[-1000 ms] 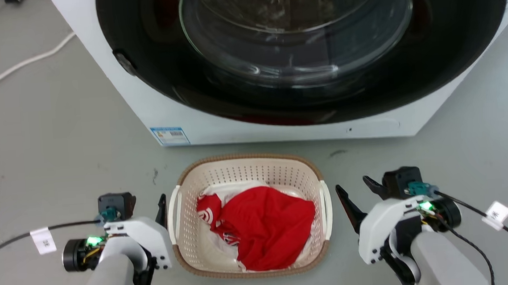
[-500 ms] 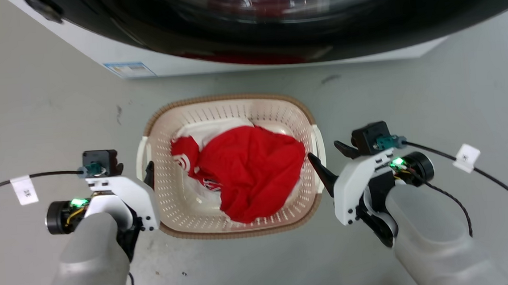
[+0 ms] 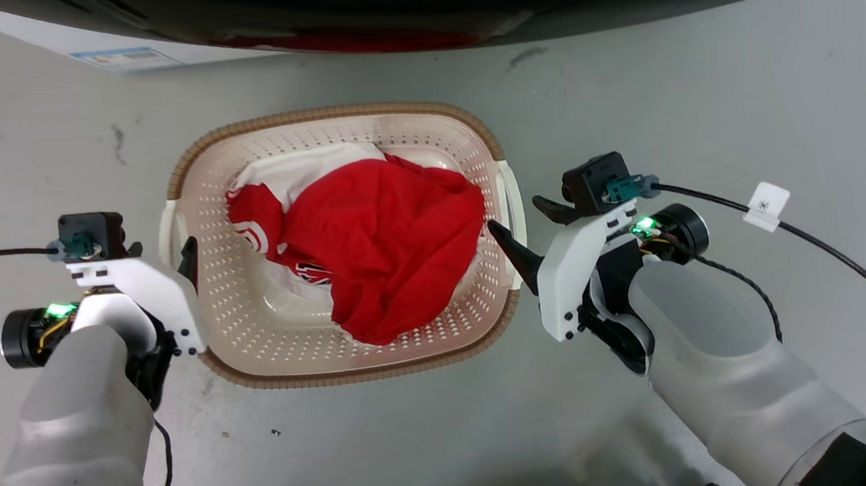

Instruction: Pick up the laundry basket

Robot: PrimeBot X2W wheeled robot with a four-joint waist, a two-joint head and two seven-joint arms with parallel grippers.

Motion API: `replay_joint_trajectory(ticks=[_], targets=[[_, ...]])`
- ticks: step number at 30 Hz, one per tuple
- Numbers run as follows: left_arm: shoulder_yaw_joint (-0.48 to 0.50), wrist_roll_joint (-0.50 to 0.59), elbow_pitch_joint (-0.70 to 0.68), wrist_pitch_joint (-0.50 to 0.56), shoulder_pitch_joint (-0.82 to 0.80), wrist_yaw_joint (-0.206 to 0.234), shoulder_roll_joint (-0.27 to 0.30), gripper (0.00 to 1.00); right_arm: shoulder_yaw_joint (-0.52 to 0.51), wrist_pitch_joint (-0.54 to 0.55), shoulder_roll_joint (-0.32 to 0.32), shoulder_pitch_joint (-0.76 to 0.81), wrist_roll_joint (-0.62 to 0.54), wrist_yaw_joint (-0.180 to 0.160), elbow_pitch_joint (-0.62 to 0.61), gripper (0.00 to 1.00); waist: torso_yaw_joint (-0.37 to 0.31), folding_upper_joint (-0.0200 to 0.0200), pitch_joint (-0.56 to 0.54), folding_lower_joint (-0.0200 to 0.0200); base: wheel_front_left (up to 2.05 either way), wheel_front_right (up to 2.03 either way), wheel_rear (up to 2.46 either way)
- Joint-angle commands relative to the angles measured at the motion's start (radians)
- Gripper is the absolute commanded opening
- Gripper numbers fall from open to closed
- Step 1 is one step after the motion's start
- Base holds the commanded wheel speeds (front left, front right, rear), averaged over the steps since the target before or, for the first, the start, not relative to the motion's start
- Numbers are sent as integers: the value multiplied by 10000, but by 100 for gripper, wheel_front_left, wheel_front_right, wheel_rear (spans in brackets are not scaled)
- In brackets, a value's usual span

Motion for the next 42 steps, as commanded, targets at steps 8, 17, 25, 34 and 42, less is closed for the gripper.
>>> replay_joint_trajectory(ticks=[8, 17, 25, 34, 42], targets=[[-758, -720, -249, 207, -628, -3, 409, 100, 882, -47, 5, -916, 801, -3, 541, 100, -72, 0, 748, -1, 0, 0, 0], [-1480, -1179, -177, 294, -1297, -3, 291, 100, 1465, -118, 6, -1708, 1304, -3, 972, 100, 157, 0, 1451, -1, 0, 0, 0], [-1928, -1526, 1, 290, -1600, -3, 164, 100, 1900, 60, 9, -2005, 1734, -2, 1094, 100, 273, 0, 1804, -1, 0, 0, 0], [-2334, -2115, 31, 351, -1835, -28, -10, 0, 2399, 205, 45, -2054, 2275, 37, 1186, 0, 367, 0, 1962, -1, 0, 0, 0], [-2849, -2609, -64, 515, -1827, -7, 10, 0, 2800, 150, 94, -1998, 2669, 69, 1220, 0, 372, 0, 1902, -1, 0, 0, 0]])
